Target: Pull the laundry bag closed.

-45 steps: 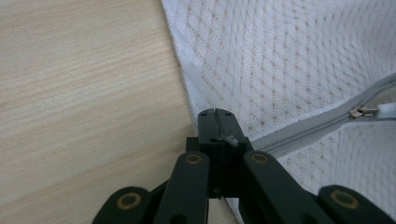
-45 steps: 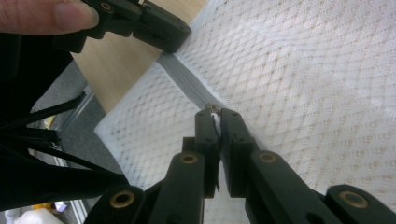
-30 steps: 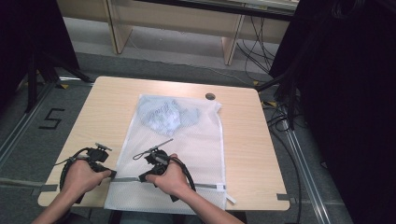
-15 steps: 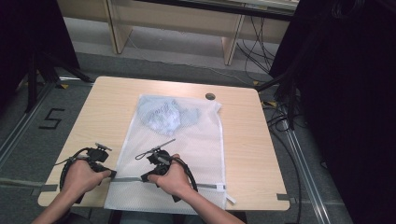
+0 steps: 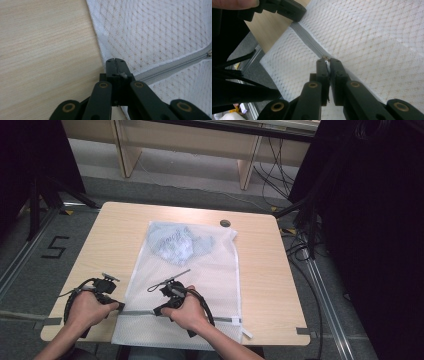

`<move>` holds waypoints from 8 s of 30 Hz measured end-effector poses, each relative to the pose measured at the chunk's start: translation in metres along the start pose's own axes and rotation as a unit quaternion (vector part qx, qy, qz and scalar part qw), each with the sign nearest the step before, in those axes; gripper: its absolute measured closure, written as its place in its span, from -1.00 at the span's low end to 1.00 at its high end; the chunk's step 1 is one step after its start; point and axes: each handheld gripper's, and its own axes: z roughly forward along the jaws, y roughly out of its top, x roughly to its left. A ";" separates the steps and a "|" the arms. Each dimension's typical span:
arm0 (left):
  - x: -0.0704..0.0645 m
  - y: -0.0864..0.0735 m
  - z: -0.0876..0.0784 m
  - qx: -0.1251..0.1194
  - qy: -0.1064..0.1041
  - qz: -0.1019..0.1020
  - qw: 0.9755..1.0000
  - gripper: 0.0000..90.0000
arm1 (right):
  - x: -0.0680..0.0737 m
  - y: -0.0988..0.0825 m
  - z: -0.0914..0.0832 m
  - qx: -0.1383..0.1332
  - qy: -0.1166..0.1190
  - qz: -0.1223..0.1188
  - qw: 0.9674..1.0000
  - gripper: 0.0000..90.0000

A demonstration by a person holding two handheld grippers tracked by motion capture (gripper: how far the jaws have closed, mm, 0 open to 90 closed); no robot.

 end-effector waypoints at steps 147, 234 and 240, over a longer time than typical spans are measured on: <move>-0.001 0.000 0.000 -0.001 0.000 -0.001 1.000 1.00 | -0.024 -0.029 -0.043 -0.013 -0.010 0.030 0.999 0.93; -0.001 0.000 0.000 -0.001 0.001 0.000 1.000 1.00 | -0.038 -0.045 -0.060 -0.015 -0.026 0.060 0.998 0.93; -0.001 0.000 0.000 -0.001 0.001 -0.001 1.000 1.00 | -0.041 -0.047 -0.060 -0.017 -0.023 0.055 0.998 0.93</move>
